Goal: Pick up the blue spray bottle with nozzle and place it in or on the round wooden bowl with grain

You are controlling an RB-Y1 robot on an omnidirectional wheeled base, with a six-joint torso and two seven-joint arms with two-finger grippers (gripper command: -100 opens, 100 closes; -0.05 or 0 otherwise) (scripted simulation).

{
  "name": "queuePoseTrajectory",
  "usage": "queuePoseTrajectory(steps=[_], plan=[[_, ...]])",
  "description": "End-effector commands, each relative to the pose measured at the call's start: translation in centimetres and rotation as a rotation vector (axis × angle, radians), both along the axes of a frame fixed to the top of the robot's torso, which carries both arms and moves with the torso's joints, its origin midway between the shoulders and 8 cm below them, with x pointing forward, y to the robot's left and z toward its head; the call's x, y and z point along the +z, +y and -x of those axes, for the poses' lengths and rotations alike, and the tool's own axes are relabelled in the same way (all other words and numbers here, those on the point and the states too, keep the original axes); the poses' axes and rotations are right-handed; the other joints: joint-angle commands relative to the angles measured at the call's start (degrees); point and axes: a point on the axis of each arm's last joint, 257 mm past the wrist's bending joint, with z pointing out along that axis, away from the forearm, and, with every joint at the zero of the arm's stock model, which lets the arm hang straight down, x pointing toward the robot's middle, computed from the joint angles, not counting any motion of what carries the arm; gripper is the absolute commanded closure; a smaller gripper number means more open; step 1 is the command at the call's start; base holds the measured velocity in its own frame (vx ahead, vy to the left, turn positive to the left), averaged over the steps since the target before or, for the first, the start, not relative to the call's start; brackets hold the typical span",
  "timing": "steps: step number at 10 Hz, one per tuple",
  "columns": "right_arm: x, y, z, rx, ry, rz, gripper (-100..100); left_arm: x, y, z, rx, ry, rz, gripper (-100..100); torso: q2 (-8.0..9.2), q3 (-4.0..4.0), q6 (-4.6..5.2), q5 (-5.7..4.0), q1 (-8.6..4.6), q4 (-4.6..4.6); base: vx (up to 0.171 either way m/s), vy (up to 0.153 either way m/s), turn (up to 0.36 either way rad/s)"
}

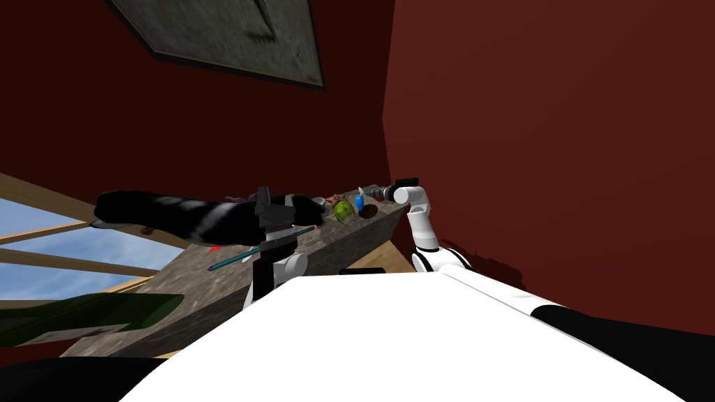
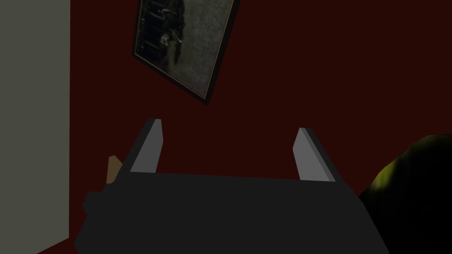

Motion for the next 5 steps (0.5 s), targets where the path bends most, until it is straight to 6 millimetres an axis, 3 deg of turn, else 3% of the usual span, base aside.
queuePoseTrajectory(steps=[1,5], plan=[[0.0,0.0,0.0,0.0,0.0,0.0,0,0.0,0.0,0.0,0.0,0.0,0.0,0,0.0,0.0,0.0,0.0,0.0,0.0,0.0,0.0,0.0],[0.0,0.0,0.0,0.0,0.0,0.0,0,0.0,0.0,0.0,0.0,0.0,0.0,0,0.0,0.0,0.0,0.0,0.0,0.0,0.0,0.0,0.0]])
